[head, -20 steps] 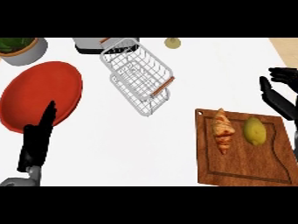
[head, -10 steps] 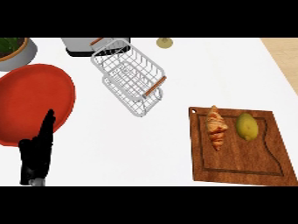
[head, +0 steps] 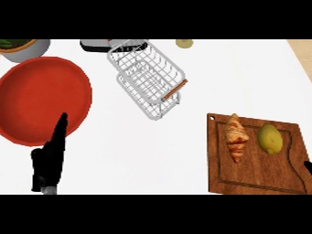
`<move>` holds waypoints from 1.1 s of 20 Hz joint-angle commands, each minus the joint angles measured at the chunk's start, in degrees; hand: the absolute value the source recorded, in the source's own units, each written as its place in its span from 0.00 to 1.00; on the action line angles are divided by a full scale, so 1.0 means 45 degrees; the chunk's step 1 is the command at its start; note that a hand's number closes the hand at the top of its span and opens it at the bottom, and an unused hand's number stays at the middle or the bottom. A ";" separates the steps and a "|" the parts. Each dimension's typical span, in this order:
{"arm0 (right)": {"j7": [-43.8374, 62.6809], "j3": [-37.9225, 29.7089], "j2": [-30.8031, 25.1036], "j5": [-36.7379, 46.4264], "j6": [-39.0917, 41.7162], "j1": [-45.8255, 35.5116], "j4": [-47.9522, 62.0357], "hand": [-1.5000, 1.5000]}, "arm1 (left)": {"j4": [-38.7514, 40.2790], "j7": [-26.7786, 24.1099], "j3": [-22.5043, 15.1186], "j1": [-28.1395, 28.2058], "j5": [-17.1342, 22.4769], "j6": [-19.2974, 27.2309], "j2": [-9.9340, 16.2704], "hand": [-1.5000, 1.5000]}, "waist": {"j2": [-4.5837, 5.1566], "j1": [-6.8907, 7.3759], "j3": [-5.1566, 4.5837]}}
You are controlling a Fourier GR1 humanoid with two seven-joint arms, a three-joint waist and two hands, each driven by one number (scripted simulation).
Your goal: Pick the lemon from the cutting board and place it in the tiered basket
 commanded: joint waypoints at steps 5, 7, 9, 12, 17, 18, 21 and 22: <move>0.5387 0.1496 -0.2569 0.2597 0.1468 0.1953 -0.0873 0.00 | 0.0264 0.0309 -0.0540 -0.0118 -0.0289 -0.0148 -0.0206 0.50 | 0.0388 0.0813 -0.0148; 0.7069 0.1289 -0.3257 0.3229 0.1926 0.2058 -0.1296 0.00 | 0.0028 0.0698 -0.0899 -0.0001 -0.0357 -0.0235 -0.0331 0.50 | 0.0326 0.0894 -0.0113; 0.8760 0.1211 -0.3618 0.4217 0.2195 0.1783 -0.1734 0.00 | 0.0266 0.0265 -0.0532 -0.0103 -0.0177 -0.0453 -0.0095 0.50 | 0.0328 0.0996 -0.0117; 1.1150 0.1253 -0.3805 0.5629 0.2945 0.0940 -0.2117 0.00 | 0.0011 0.0822 -0.0882 -0.0250 -0.0367 -0.0177 -0.0461 0.50 | 0.0280 0.1106 -0.0070; 1.4240 0.1971 -0.3860 0.7769 0.5345 -0.0669 -0.2752 0.00 | 0.0591 0.0406 -0.0819 -0.0135 -0.0311 -0.0349 -0.0547 0.50 | 0.0205 0.1074 -0.0049; 1.4593 0.1916 -0.3858 0.7963 0.5891 -0.1473 -0.2039 0.00 | 0.0628 0.0532 -0.0901 -0.0184 -0.0394 -0.0373 -0.0541 0.50 | 0.0203 0.1109 -0.0011; 1.5228 0.2232 -0.3396 0.8084 0.7313 -0.2195 -0.1539 0.00 | 0.0596 0.0498 -0.0776 -0.0348 -0.0385 -0.0200 -0.0674 0.50 | 0.0202 0.1147 -0.0004; 1.5239 0.2163 -0.3396 0.8017 0.7818 -0.2387 -0.1514 0.00 | 0.0954 0.0501 -0.0349 -0.0708 -0.0048 -0.0721 -0.0217 0.50 | 0.0229 0.1075 -0.0024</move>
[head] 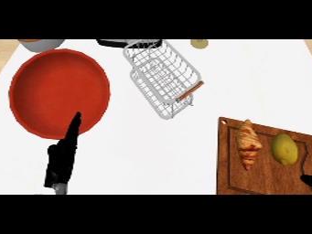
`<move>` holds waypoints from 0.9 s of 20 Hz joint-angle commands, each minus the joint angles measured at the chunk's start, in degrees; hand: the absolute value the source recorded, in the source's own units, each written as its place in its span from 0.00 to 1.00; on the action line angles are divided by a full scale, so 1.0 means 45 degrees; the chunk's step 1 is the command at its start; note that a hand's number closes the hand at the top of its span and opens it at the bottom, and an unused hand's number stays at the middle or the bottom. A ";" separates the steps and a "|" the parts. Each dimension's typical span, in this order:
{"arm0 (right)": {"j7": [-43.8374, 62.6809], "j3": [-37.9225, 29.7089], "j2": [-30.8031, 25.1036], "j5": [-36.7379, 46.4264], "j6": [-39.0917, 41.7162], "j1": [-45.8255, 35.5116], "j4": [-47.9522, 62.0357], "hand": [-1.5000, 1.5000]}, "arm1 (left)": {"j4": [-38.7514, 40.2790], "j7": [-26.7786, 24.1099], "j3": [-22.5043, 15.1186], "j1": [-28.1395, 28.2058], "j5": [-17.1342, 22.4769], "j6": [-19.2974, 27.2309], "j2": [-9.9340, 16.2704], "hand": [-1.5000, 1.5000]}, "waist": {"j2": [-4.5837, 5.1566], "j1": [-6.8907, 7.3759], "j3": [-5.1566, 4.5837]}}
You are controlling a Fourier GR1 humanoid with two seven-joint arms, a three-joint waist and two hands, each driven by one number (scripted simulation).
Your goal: Pick the lemon from the cutting board and place it in the tiered basket
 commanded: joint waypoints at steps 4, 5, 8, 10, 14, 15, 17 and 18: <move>0.3150 0.0313 0.0995 0.0487 0.2977 -0.2026 0.1503 0.00 | -0.0050 0.0433 -0.0241 0.0158 -0.0168 0.0234 -0.0301 0.50 | -0.0003 0.0028 0.0006; 0.3152 0.0449 0.1428 0.0742 0.3118 -0.2179 0.1321 0.00 | 0.0513 0.0286 0.0123 -0.0024 0.0190 -0.0126 -0.0139 0.50 | 0.0000 -0.0131 -0.0016; 0.3153 0.0032 0.2071 0.0974 0.3765 -0.3152 0.1819 0.00 | 0.0277 0.0624 0.0357 -0.0032 0.0340 -0.0273 0.0131 0.50 | -0.0073 -0.0262 0.0006; 0.3153 0.0196 0.2850 0.1675 0.4120 -0.3825 0.2017 0.00 | 0.0403 0.0014 0.0370 0.0100 0.0232 -0.0183 0.0034 0.50 | -0.0091 -0.0285 0.0001; 0.3153 -0.0348 0.3518 0.2020 0.4927 -0.5111 0.3304 0.00 | 0.0377 0.0155 0.0028 0.0344 -0.0118 0.0155 -0.0267 0.50 | -0.0092 -0.0303 0.0013; 0.3154 -0.0471 0.3510 0.1765 0.5110 -0.4780 0.3155 0.00 | 0.0208 0.0538 0.0275 0.0111 -0.0022 0.0113 -0.0030 0.50 | -0.0134 -0.0479 0.0028; 0.3152 -0.0495 0.4104 0.1970 0.5413 -0.5204 0.4071 0.00 | -0.0124 0.0301 0.0323 0.0522 0.0453 -0.0522 0.0160 0.50 | -0.0119 -0.0275 0.0018; 0.3151 -0.0824 0.4286 0.1868 0.5723 -0.5710 0.4446 0.00 | 0.0131 0.0399 0.0298 0.0256 0.0078 -0.0136 0.0114 0.50 | -0.0090 -0.0289 0.0015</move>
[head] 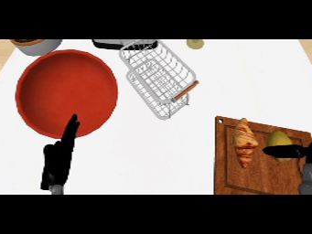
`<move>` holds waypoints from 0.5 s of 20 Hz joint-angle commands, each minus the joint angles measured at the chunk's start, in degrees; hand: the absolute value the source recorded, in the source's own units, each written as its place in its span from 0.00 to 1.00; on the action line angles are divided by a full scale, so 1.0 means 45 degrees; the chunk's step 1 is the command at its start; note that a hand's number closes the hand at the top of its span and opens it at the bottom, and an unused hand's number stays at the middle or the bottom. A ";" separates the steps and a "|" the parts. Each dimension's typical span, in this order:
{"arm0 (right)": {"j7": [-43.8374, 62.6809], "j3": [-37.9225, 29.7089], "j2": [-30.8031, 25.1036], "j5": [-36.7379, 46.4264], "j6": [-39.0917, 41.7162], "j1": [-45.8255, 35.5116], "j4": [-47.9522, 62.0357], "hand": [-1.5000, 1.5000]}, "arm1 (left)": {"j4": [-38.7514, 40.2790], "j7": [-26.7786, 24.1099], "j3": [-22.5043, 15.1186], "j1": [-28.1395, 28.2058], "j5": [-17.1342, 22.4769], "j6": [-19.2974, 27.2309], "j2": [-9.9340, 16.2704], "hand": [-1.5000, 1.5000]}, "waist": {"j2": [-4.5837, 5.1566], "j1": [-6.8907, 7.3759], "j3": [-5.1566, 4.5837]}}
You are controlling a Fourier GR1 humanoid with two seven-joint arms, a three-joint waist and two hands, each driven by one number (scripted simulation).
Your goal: Pick the lemon from the cutting board and place it in the tiered basket
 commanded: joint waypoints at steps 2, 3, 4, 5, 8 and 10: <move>0.2868 -0.0338 0.1099 0.0360 0.2161 -0.1178 0.1339 0.00 | 0.0111 0.0194 -0.0001 -0.0095 -0.0004 -0.0003 -0.0076 0.50 | 0.0021 -0.0090 -0.0020; 0.2867 -0.0650 0.0969 0.0041 0.2664 -0.1173 0.0891 0.00 | 0.0565 -0.0369 0.0061 0.0338 0.0029 -0.0088 -0.0097 0.50 | -0.0019 -0.0244 -0.0030; 0.2866 -0.0347 0.1384 0.0497 0.1927 -0.0975 0.1415 0.00 | 0.0385 -0.0083 0.0140 -0.0013 -0.0002 0.0081 -0.0143 0.50 | -0.0010 -0.0255 -0.0001; 0.2865 -0.1191 0.1243 0.0247 0.2858 -0.2010 0.1552 0.00 | 0.0290 -0.0228 -0.0281 0.0429 -0.0115 -0.0024 -0.0327 0.50 | -0.0013 -0.0156 -0.0019; 0.2863 -0.1225 0.1849 0.0776 0.2531 -0.2064 0.2146 0.00 | 0.0485 -0.0334 0.0259 0.0245 0.0242 -0.0291 -0.0038 0.50 | -0.0007 -0.0220 -0.0005; 0.2862 -0.1710 0.1842 0.0668 0.3561 -0.2606 0.1886 0.00 | 0.0304 0.0099 -0.0044 -0.0130 -0.0183 0.0297 -0.0454 0.50 | -0.0042 -0.0338 -0.0004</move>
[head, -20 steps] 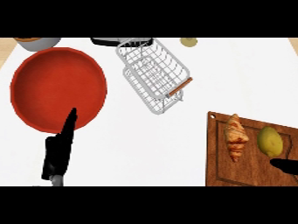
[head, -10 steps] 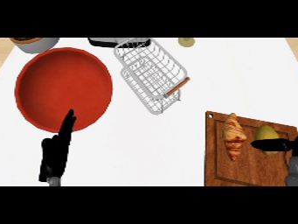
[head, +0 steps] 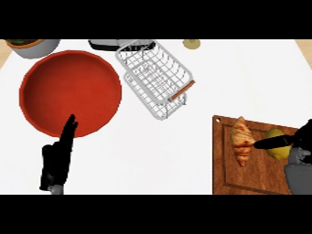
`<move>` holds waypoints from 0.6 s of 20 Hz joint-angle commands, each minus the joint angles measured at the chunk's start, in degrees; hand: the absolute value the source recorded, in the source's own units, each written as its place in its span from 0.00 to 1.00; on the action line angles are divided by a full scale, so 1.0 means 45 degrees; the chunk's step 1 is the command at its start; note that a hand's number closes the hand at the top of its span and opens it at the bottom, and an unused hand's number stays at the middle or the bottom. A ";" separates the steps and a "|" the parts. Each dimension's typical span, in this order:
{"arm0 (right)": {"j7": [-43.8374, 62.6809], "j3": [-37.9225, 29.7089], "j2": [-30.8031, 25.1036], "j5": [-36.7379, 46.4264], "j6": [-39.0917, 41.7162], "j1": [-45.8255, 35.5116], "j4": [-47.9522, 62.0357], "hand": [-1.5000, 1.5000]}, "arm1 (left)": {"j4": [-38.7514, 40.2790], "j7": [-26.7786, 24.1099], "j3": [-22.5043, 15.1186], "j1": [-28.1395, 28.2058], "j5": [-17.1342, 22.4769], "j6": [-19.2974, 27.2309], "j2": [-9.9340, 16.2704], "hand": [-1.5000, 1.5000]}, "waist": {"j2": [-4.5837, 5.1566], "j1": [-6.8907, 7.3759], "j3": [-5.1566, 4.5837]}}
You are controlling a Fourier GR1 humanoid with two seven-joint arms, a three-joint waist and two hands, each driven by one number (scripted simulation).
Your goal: Pick the lemon from the cutting board and place it in the tiered basket
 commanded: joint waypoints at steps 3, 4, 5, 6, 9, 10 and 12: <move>0.3016 -0.0590 0.0968 0.0585 0.1734 -0.0429 -0.0426 0.00 | -0.0349 0.0732 0.0102 0.0038 0.0154 -0.0178 0.0155 0.50 | -0.0021 -0.0198 -0.0039; 0.3015 -0.0772 0.0650 0.0516 0.1819 -0.0785 0.0309 0.00 | -0.0300 0.0036 -0.0127 0.0669 -0.0125 -0.0096 0.0092 0.50 | 0.0012 -0.0052 -0.0034; 0.2978 -0.0587 0.1104 0.0724 0.1638 -0.1064 0.0612 0.00 | 0.0562 -0.0302 -0.0085 0.0006 -0.0100 -0.0143 -0.0199 0.50 | 0.0054 -0.0117 -0.0040; 0.2640 -0.1060 0.0772 0.0360 0.2095 -0.1017 0.0659 0.00 | -0.0045 0.0032 -0.0110 0.0529 -0.0015 -0.0150 -0.0095 0.50 | 0.0026 -0.0083 -0.0031; 0.2953 -0.1184 0.1365 0.0544 0.2299 -0.0756 0.0072 0.00 | -0.0236 -0.0089 0.0141 0.0726 0.0282 -0.0493 0.0143 0.50 | -0.0012 -0.0141 -0.0036; 0.2344 -0.1336 0.1670 0.0663 0.1638 -0.0738 0.1057 0.00 | -0.0308 0.0351 -0.0334 0.0523 -0.0307 0.0079 -0.0221 0.50 | 0.0032 -0.0094 -0.0019; 0.2690 -0.1617 0.1685 0.0828 0.2028 -0.1166 0.0971 0.00 | -0.0030 -0.0052 -0.0418 0.0643 -0.0151 -0.0196 -0.0380 0.50 | 0.0030 -0.0109 -0.0032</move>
